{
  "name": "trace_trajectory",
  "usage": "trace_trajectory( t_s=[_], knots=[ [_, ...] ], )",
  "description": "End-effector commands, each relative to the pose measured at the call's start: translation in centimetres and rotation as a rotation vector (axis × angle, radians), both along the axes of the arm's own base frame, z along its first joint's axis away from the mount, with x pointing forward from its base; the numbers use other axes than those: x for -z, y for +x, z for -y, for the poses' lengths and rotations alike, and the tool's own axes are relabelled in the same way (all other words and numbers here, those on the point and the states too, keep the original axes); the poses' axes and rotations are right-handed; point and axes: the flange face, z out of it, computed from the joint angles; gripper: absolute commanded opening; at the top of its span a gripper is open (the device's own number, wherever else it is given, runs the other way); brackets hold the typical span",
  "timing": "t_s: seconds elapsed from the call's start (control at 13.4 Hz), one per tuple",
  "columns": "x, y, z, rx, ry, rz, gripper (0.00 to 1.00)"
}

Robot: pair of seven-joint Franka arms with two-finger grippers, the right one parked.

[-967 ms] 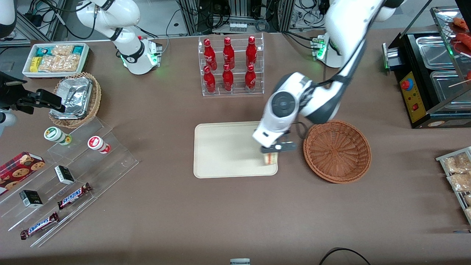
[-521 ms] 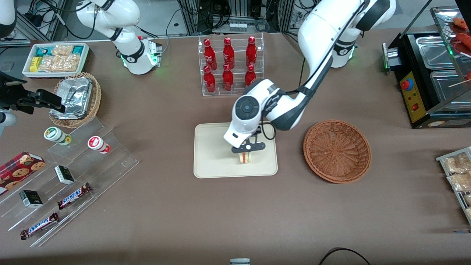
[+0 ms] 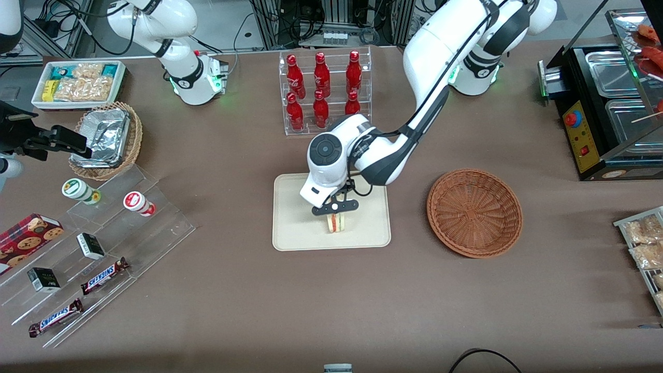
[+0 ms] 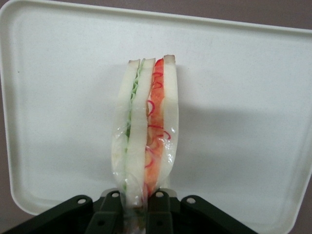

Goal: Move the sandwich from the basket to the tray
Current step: 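Carry the sandwich over the cream tray and lower it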

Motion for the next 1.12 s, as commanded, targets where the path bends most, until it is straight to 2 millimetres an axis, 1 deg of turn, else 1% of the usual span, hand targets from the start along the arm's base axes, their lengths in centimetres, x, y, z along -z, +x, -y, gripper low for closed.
trace_trajectory(
  t_s=[0.0,0.22,0.3,0.37,0.45,0.6,0.82,0.89,0.97,1.04],
  knots=[
    [0.0,0.1,0.9,-0.011,0.023,0.021,0.0],
    [1.3,0.1,0.8,-0.013,0.029,0.011,0.0],
    [1.3,0.1,0.9,-0.012,0.029,0.01,0.04],
    [1.3,0.1,0.8,-0.014,0.028,0.009,0.69],
    [1.4,0.1,0.8,-0.01,0.029,0.008,1.0],
    [0.9,0.2,0.7,-0.003,0.027,0.011,1.0],
    [-0.8,0.5,0.5,-0.01,0.013,0.019,1.0],
    [-2.3,0.5,0.6,-0.006,0.009,0.028,1.0],
    [-3.5,0.6,0.2,-0.003,0.011,0.027,1.0],
    [-5.0,1.2,-0.5,0.001,0.007,0.035,1.0]
  ],
)
